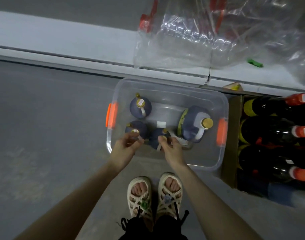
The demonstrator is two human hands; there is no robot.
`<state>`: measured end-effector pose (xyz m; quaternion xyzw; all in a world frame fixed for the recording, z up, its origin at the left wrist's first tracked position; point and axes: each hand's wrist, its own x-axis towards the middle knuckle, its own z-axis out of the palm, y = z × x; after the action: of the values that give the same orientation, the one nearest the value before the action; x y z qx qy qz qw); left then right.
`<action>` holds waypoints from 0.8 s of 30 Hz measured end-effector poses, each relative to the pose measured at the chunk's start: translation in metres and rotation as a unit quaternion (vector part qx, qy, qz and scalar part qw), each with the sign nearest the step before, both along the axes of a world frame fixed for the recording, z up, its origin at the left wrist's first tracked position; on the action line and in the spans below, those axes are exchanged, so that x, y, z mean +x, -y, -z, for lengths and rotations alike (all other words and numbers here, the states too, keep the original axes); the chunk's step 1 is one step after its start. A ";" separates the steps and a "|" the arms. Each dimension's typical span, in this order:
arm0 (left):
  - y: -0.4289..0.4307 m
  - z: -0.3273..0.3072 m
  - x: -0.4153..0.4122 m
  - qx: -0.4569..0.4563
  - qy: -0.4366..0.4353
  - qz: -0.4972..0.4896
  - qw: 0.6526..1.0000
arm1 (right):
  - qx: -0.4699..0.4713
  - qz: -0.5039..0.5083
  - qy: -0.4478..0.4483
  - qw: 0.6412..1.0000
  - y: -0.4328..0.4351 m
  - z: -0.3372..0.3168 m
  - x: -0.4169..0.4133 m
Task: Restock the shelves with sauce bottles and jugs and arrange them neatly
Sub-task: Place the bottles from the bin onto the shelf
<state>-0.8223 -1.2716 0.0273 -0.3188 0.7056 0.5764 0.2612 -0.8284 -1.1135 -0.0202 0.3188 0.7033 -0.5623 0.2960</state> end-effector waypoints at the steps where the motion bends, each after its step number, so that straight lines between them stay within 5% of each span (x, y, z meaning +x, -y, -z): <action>1: 0.001 0.001 -0.001 0.002 0.001 0.002 1.000 | -0.006 0.009 -0.003 1.000 0.001 0.002 -0.001; 13: 0.001 -0.032 -0.009 0.010 0.003 0.015 1.000 | -0.015 -0.014 -0.059 0.998 -0.010 -0.041 -0.023; 24: -0.035 -0.218 -0.047 0.047 -0.070 0.053 0.995 | -0.020 0.002 -0.155 0.988 -0.042 -0.269 -0.064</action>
<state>-0.8697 -1.2363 0.2451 -0.2270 0.7102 0.6151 0.2565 -0.8920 -1.0715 0.2491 0.2231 0.7285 -0.6197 0.1883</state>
